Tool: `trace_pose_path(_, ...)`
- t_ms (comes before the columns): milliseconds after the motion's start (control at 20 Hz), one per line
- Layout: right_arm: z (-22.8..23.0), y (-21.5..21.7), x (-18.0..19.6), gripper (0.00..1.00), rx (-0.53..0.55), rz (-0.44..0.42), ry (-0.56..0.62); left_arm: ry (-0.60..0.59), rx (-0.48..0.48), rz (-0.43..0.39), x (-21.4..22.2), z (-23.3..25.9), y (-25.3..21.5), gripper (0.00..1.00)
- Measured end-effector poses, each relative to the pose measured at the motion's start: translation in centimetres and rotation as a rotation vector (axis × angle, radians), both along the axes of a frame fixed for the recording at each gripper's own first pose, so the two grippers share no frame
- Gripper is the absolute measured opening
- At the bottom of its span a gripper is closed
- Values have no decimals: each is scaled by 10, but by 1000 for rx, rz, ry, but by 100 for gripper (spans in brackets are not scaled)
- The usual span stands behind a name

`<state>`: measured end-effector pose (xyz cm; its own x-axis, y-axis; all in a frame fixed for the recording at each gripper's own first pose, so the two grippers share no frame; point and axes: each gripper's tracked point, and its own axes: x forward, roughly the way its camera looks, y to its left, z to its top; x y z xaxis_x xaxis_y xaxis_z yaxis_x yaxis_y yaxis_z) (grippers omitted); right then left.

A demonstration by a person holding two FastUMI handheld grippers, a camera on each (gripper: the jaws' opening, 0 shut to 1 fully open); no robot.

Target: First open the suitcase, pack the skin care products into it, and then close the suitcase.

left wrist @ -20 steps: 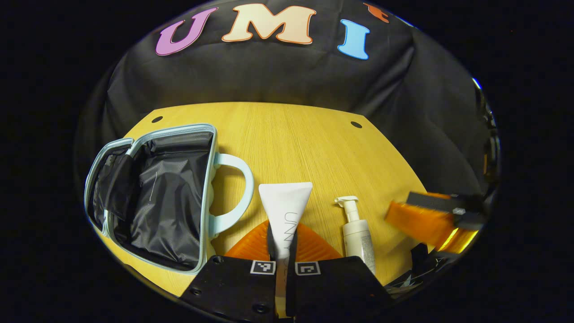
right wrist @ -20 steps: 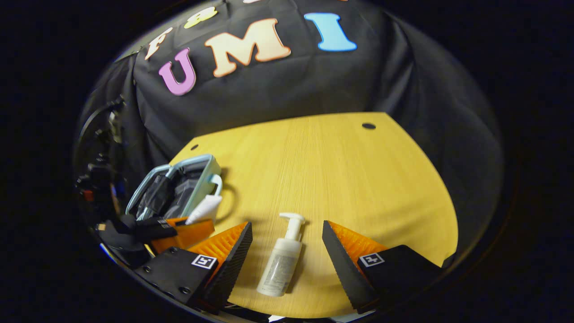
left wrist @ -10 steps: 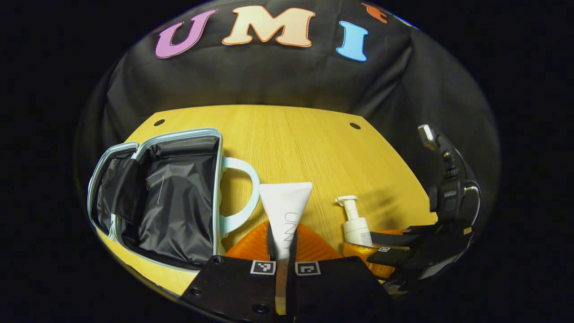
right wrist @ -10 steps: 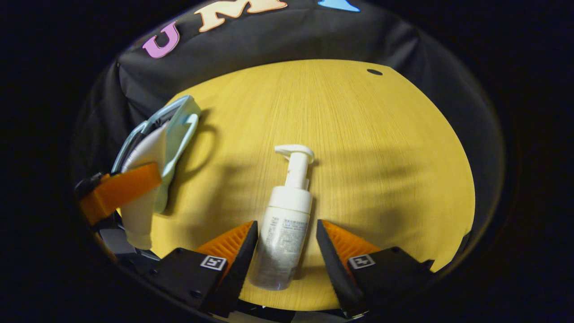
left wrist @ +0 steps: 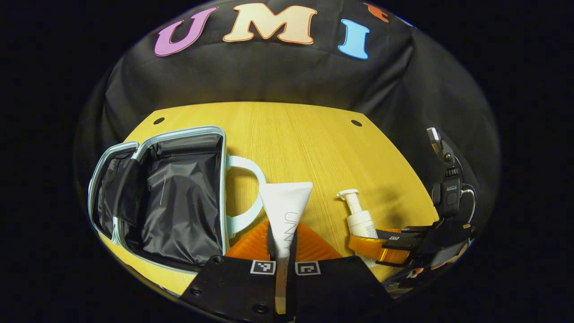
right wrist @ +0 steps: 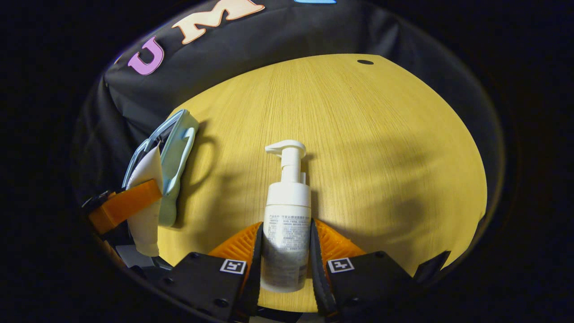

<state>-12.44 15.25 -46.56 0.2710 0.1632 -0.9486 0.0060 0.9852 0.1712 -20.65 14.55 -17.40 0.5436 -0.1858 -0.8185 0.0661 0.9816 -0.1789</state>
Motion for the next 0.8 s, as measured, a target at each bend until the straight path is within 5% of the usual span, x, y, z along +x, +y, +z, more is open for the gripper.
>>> trace_pose_path(350, 52, 25, 41, 51, 56, -15, -130, -5, -4, 44, 6, 7, 32, 1)
trace_pose_path(800, 92, 77, 56, 50, 119, 2, -195, 9, 83, 169, 25, -4, 152, 1)
